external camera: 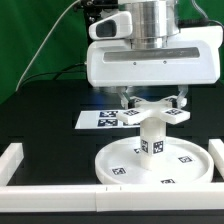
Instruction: Assemble round table
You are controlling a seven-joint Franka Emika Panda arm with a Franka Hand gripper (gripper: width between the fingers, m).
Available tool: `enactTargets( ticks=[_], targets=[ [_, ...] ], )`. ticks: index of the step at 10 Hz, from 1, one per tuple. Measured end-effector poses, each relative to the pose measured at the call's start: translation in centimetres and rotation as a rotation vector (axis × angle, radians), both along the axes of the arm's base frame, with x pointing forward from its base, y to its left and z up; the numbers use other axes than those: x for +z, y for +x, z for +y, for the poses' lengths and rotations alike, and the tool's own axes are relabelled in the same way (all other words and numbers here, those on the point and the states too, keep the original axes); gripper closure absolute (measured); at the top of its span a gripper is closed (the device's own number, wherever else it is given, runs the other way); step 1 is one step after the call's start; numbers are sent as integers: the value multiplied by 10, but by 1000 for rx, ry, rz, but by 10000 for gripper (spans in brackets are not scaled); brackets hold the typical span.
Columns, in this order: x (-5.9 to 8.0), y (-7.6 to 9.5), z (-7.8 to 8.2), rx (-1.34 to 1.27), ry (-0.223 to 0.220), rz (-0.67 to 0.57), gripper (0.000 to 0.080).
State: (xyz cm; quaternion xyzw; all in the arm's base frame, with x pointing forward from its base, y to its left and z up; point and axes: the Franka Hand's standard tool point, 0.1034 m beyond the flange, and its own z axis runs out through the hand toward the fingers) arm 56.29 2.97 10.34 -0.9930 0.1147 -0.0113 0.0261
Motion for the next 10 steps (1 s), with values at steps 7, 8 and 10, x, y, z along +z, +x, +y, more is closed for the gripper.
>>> enactTargets(
  ticks=[7,8,10],
  targets=[
    [-1,1,3,-612,22,14,363],
    [-1,1,5,-759,36,22,363],
    [-1,1,8,-1049,70,40,361]
  ],
)
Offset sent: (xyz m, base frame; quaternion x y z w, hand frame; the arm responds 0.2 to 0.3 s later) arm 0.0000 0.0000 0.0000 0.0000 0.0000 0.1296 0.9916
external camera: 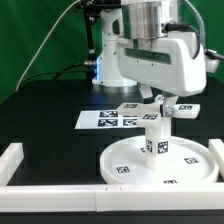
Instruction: Assemble round table
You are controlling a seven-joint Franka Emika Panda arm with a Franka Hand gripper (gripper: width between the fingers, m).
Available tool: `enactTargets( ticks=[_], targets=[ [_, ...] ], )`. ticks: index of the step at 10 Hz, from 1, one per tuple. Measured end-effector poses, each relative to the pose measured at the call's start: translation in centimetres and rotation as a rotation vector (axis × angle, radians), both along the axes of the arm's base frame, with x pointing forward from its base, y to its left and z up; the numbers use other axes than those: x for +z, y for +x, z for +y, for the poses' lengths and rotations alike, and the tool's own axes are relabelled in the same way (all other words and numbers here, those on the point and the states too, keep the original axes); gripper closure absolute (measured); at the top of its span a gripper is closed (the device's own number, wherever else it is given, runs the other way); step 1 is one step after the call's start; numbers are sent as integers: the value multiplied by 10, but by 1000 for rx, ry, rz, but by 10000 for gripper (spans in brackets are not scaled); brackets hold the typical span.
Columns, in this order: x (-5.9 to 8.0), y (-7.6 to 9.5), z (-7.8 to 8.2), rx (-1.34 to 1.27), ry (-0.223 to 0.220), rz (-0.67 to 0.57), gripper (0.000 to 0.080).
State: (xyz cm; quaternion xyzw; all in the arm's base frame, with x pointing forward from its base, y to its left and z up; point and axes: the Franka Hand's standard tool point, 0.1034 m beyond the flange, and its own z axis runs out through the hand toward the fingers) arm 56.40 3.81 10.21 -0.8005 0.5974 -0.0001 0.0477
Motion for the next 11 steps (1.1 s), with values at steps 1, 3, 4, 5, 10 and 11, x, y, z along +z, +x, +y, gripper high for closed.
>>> enactTargets(
  ticks=[1,3,4,5,10,11],
  targets=[
    [0,0,-1,-54,11,4,361],
    [0,0,-1,-140,18,7,361],
    [0,0,-1,-133,18,7,361],
    [0,0,-1,-133,18,7,361],
    [29,6,2,190,31,-41,151],
    [28,7,-1,352,18,-55,151]
  ],
)
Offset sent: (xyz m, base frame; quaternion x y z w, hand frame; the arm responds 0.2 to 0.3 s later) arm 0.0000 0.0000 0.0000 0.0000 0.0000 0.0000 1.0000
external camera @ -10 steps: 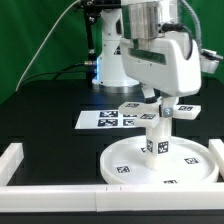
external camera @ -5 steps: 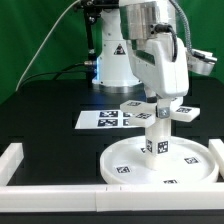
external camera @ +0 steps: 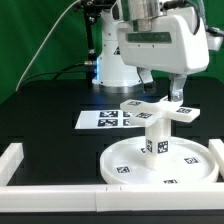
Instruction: Assemble round table
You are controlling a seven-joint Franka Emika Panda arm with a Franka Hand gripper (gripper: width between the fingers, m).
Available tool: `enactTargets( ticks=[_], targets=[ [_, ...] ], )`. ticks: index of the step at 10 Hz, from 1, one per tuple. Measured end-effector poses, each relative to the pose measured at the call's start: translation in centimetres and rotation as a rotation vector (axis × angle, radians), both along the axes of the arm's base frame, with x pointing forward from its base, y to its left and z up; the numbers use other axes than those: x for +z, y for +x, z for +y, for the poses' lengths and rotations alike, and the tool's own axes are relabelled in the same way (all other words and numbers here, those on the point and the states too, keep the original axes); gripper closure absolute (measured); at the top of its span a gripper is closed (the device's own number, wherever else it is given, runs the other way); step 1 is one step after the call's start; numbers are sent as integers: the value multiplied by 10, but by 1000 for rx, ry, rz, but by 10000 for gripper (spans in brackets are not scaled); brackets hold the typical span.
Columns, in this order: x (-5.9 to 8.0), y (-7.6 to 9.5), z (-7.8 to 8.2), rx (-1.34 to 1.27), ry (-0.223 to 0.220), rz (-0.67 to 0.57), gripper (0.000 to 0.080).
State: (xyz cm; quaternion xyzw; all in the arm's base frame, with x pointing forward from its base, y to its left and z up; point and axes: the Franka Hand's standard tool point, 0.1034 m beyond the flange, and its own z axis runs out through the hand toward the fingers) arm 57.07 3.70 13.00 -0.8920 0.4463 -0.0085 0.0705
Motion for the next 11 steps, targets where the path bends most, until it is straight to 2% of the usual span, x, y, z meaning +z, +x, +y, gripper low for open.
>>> enactTargets(
  ticks=[2,7,8,9,11],
  targets=[
    [-1,-2,3,263,-17,-23,150],
    [-2,-1,0,604,-47,-63,151],
    [0,1,-2,852,-87,-90,151],
    [-1,0,-1,1015,-105,-100,151],
    [-2,-1,0,1135,-113,-108,151]
  ],
)
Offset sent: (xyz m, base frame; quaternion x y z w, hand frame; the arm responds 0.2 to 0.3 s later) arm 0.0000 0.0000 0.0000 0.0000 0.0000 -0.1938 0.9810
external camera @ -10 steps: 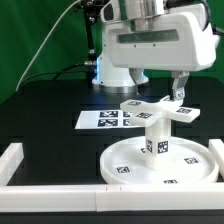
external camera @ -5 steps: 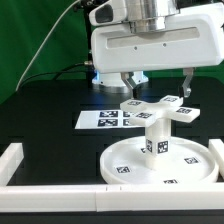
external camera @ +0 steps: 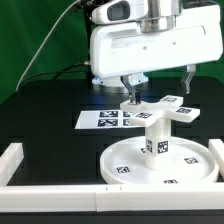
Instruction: Assemble round table
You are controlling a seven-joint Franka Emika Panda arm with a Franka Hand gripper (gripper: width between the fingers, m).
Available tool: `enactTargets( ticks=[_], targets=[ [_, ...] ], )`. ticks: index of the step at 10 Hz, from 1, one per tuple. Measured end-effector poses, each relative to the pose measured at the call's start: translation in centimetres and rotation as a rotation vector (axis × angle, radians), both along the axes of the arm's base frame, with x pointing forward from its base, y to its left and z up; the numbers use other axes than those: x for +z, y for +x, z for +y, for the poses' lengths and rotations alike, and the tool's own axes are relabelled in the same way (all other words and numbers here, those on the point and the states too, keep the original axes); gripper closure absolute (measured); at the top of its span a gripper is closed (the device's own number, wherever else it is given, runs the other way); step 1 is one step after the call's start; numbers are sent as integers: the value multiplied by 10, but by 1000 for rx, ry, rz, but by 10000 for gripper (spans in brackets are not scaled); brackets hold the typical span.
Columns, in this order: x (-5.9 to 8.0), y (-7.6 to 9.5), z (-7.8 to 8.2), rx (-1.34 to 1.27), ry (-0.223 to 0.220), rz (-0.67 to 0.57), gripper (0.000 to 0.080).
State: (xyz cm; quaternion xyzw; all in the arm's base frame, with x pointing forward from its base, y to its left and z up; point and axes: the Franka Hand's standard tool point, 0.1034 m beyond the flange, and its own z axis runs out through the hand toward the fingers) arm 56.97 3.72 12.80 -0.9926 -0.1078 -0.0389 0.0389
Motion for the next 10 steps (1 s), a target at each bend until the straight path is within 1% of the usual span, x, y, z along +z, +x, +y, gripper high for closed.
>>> enactTargets(
  ticks=[2,4,6,9,10],
  targets=[
    [-1,0,-1,-24,1,4,151],
    [-13,-3,-2,-88,-5,22,151],
    [-16,-4,-1,-122,-5,30,150],
    [-27,-9,1,-141,-12,48,151],
    [-28,-9,0,-143,-13,47,151]
  ],
)
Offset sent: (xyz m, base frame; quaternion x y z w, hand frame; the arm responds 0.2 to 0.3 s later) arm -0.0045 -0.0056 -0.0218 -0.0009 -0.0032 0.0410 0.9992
